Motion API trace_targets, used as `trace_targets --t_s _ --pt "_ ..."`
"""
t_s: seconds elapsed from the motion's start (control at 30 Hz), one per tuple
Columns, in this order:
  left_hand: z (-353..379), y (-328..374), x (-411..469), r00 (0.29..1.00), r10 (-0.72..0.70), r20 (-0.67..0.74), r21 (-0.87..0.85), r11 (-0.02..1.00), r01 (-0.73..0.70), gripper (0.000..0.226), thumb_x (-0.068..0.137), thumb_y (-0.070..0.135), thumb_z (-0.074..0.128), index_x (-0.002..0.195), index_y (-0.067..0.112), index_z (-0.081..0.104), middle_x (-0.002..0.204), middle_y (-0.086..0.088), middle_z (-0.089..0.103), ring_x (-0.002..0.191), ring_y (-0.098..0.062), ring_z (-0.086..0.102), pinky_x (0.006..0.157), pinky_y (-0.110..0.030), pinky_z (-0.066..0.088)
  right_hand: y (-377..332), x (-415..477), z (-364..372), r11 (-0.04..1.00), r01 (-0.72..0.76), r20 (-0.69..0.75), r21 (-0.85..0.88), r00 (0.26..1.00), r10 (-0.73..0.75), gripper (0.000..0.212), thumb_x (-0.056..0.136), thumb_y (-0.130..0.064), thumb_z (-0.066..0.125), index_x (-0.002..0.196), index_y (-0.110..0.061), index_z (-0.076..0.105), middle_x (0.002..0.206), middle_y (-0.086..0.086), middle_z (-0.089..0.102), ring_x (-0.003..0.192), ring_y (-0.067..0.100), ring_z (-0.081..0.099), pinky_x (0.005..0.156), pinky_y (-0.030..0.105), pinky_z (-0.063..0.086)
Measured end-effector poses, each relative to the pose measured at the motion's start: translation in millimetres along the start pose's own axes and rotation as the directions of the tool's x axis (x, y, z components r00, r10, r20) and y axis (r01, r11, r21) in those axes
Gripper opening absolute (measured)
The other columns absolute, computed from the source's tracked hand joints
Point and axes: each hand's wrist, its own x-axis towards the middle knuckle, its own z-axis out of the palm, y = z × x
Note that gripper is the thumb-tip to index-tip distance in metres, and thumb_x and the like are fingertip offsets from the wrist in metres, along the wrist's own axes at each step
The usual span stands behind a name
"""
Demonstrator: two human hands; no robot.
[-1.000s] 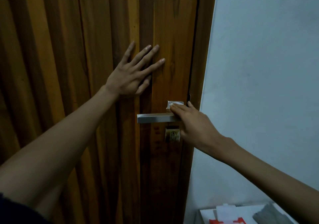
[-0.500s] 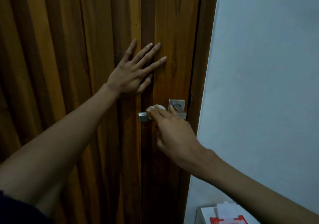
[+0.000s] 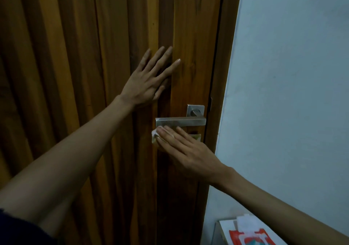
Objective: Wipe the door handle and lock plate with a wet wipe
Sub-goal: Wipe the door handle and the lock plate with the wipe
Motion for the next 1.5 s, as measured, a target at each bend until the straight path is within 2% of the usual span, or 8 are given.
trace_targets --t_s 0.2,0.37,0.5,0.7,0.87,1.07,1.27,1.5 --pt "16.7 22.0 -46.5 0.996 -0.085 0.003 -0.013 0.996 0.085 0.06 0.104 0.038 0.029 0.158 0.017 0.012 0.165 -0.015 0.008 0.154 -0.029 0.005 0.124 -0.052 0.005 12.3 -32.5 -8.6 0.952 -0.294 -0.133 0.087 0.944 0.303 0.065 0.095 -0.015 0.055 0.149 0.001 0.023 0.158 0.02 0.018 0.149 0.032 0.021 0.119 0.048 0.027" --pt "20.8 28.0 -53.3 0.993 -0.118 -0.032 -0.024 0.993 0.117 0.059 0.105 0.037 0.025 0.158 0.013 0.015 0.165 -0.015 0.012 0.153 -0.028 0.009 0.123 -0.053 0.01 19.2 -38.3 7.6 0.881 -0.468 -0.101 0.07 0.875 0.473 0.071 0.096 -0.023 0.056 0.151 0.001 0.018 0.161 0.017 0.01 0.151 0.029 0.011 0.122 0.047 0.019" --pt "20.7 29.4 -53.5 0.992 -0.126 -0.029 -0.022 0.992 0.125 0.058 0.106 0.036 0.025 0.158 0.012 0.016 0.165 -0.014 0.013 0.153 -0.028 0.01 0.123 -0.053 0.012 9.1 -30.1 27.8 0.838 -0.545 -0.072 -0.003 0.836 0.543 0.08 0.096 -0.037 0.054 0.153 -0.001 0.011 0.162 0.016 0.001 0.152 0.028 0.0 0.123 0.045 0.003" --pt "19.4 30.4 -53.7 0.99 -0.127 -0.055 -0.022 0.992 0.126 0.057 0.106 0.033 0.027 0.157 0.01 0.018 0.164 -0.013 0.016 0.153 -0.027 0.011 0.124 -0.048 0.012 -22.3 14.1 37.1 0.909 -0.401 -0.027 -0.114 0.916 0.401 0.087 0.093 -0.038 0.052 0.153 -0.004 -0.002 0.161 0.016 -0.014 0.151 0.028 -0.009 0.122 0.044 -0.009" --pt "20.4 29.3 -53.9 0.991 -0.125 -0.056 -0.012 0.992 0.124 0.056 0.107 0.033 0.025 0.157 0.01 0.018 0.164 -0.013 0.015 0.153 -0.026 0.011 0.124 -0.048 0.013 -28.2 29.1 33.8 0.937 -0.311 0.044 -0.159 0.946 0.322 0.094 0.089 -0.038 0.055 0.154 -0.006 -0.006 0.161 0.015 -0.011 0.151 0.028 -0.01 0.121 0.047 -0.009" --pt "19.5 30.7 -53.9 0.991 -0.125 -0.047 -0.002 0.992 0.125 0.057 0.106 0.034 0.025 0.157 0.009 0.016 0.165 -0.013 0.013 0.153 -0.027 0.011 0.124 -0.049 0.014 4.3 -15.7 27.9 0.882 -0.42 -0.027 -0.215 0.905 0.424 0.1 0.084 -0.033 0.06 0.154 -0.006 -0.007 0.161 0.013 -0.019 0.151 0.026 -0.012 0.122 0.045 -0.01" --pt "19.8 30.7 -54.3 0.99 -0.132 -0.051 -0.007 0.991 0.131 0.057 0.106 0.034 0.027 0.157 0.009 0.017 0.165 -0.014 0.014 0.153 -0.028 0.012 0.123 -0.05 0.015 21.8 -43.4 21.8 0.811 -0.557 -0.057 -0.18 0.829 0.557 0.092 0.085 -0.025 0.064 0.153 0.001 0.007 0.16 0.022 0.005 0.151 0.031 -0.003 0.123 0.043 -0.007" --pt "21.0 30.0 -54.1 0.992 -0.124 -0.037 -0.007 0.992 0.124 0.057 0.106 0.034 0.026 0.157 0.01 0.016 0.165 -0.013 0.012 0.153 -0.027 0.009 0.124 -0.049 0.013 -11.6 4.0 30.8 0.909 -0.393 -0.007 -0.138 0.918 0.396 0.107 0.083 -0.034 0.065 0.153 -0.005 -0.01 0.16 0.013 -0.023 0.15 0.027 -0.013 0.121 0.045 -0.011"
